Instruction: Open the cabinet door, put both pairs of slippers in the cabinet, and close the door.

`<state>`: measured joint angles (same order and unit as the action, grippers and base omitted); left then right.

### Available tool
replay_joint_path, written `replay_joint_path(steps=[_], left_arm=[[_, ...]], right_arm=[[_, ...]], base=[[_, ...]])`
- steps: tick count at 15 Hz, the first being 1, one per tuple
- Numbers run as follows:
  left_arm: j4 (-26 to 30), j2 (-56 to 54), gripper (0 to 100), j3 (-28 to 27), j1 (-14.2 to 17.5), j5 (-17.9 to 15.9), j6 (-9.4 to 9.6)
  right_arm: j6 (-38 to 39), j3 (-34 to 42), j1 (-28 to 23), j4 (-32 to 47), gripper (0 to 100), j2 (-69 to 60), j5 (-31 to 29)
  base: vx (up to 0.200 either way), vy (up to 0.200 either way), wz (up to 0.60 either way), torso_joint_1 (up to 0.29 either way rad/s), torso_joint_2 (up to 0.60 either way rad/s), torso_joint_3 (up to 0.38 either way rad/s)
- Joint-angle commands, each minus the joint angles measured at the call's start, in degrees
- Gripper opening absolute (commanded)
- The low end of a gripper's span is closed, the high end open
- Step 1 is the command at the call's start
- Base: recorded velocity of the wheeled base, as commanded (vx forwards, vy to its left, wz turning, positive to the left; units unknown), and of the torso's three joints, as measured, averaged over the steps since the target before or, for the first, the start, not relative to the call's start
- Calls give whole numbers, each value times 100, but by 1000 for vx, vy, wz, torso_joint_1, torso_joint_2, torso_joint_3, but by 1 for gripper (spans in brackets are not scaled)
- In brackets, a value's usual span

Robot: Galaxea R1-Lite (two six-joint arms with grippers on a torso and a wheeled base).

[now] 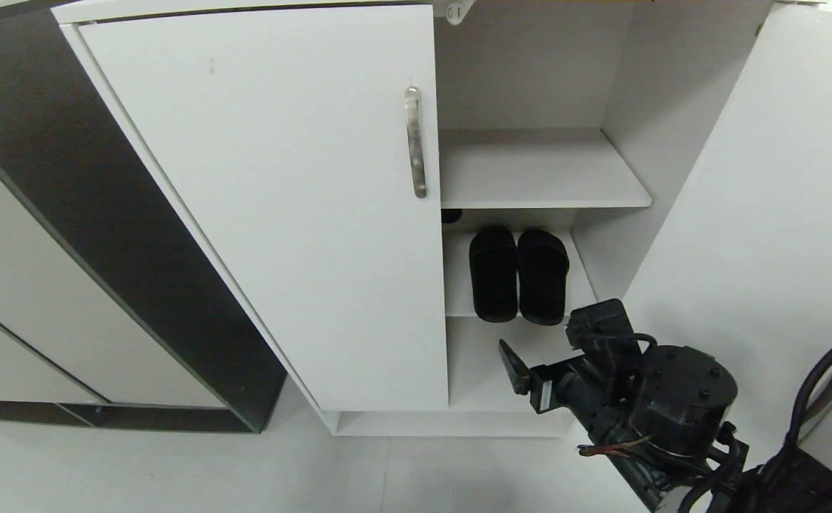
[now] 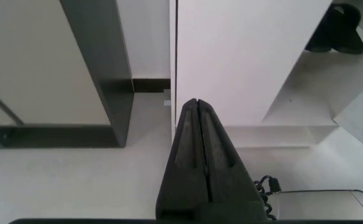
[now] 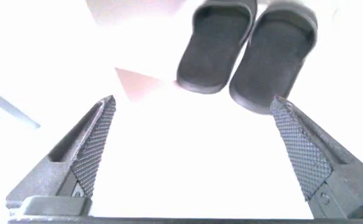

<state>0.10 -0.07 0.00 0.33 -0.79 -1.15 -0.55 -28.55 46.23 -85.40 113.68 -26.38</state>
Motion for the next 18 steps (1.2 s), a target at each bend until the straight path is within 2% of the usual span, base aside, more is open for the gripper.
replay_joint_path(steps=[1,10,18], left_arm=[[-1,7,0,0,2,0,0],[-1,7,0,0,2,-17,18],[-1,7,0,0,2,-17,18]], right_arm=[[-15,43,36,5,100,-381,10],[-24,122,97,14,100,-496,1],[-24,174,106,23,100,-443,1]], base=[[0,0,0,0,0,0],[0,0,0,0,0,0],[0,0,0,3,1,170]])
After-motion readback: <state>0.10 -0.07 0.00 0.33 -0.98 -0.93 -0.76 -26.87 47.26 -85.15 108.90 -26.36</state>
